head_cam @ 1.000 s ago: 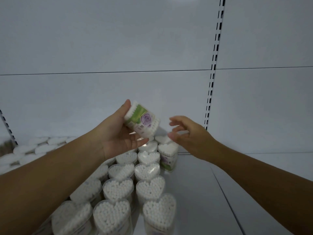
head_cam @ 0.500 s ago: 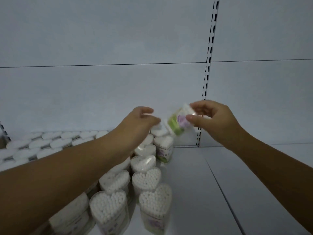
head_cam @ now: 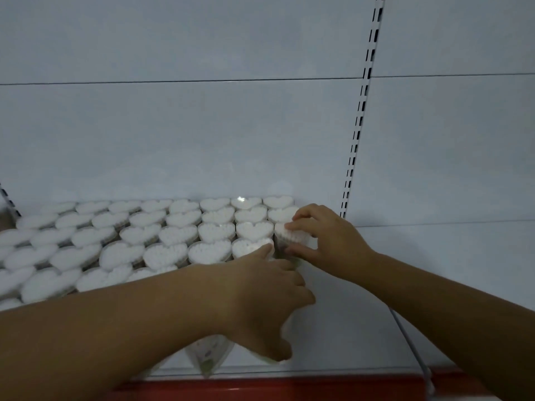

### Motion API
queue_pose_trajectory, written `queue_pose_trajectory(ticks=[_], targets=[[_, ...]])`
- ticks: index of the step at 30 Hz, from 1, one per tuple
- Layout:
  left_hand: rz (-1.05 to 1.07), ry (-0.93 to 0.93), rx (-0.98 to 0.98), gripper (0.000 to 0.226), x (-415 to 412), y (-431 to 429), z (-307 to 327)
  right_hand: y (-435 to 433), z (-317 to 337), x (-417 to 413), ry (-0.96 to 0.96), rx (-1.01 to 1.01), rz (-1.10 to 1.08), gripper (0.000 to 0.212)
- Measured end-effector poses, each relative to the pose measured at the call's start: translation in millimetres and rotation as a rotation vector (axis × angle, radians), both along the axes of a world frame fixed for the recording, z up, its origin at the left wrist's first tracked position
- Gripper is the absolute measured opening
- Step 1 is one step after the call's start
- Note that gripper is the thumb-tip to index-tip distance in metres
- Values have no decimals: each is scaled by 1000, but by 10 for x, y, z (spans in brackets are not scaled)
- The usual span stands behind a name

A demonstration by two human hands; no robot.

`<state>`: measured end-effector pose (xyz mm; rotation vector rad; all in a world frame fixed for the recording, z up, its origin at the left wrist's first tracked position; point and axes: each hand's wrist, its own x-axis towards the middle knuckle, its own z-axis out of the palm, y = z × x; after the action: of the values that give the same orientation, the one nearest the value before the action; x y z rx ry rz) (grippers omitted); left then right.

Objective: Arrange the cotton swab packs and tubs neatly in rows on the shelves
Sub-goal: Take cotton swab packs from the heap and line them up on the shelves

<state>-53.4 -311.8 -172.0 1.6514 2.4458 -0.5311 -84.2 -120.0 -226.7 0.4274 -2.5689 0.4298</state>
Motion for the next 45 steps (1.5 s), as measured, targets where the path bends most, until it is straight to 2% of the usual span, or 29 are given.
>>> queue_pose_trajectory(ticks=[6,11,15,17,20,23,25,28,31,35,40,45], targets=[[-98,106,-16,71,2,-95,29,-1,-55,126,-26,100,2,49],[-84,-49,46,96,-50,-155,70,-21,-6,250,-102,115,-37,65],[10,-159,118,83,4,-146,187,34,82,381,-135,155,-51,63],[42,-221,215,78,31,-62,293,132,128,473,-133,155,-78,61],[49,-189,286,78,74,255,447,471,151,626,-174,138,-170,60],[41,-70,242,70,134,830,522,1041,108,824,-247,135,-297,60],[9,-50,260,66,216,1332,546,1483,54,1002,-265,60,-387,60],[-72,-83,284,60,411,2192,448,2200,-83,1382,-306,-134,-495,58],[-126,-166,278,55,615,3098,230,3002,-188,1877,-324,-223,-584,57],[-83,-283,307,51,755,4222,-90,4092,-173,2375,-330,-418,-705,53],[-31,-356,430,56,744,5333,-459,5280,-108,2189,-290,-764,-815,52],[79,-370,692,61,601,6320,-581,6065,-116,1823,-198,-770,-873,48]])
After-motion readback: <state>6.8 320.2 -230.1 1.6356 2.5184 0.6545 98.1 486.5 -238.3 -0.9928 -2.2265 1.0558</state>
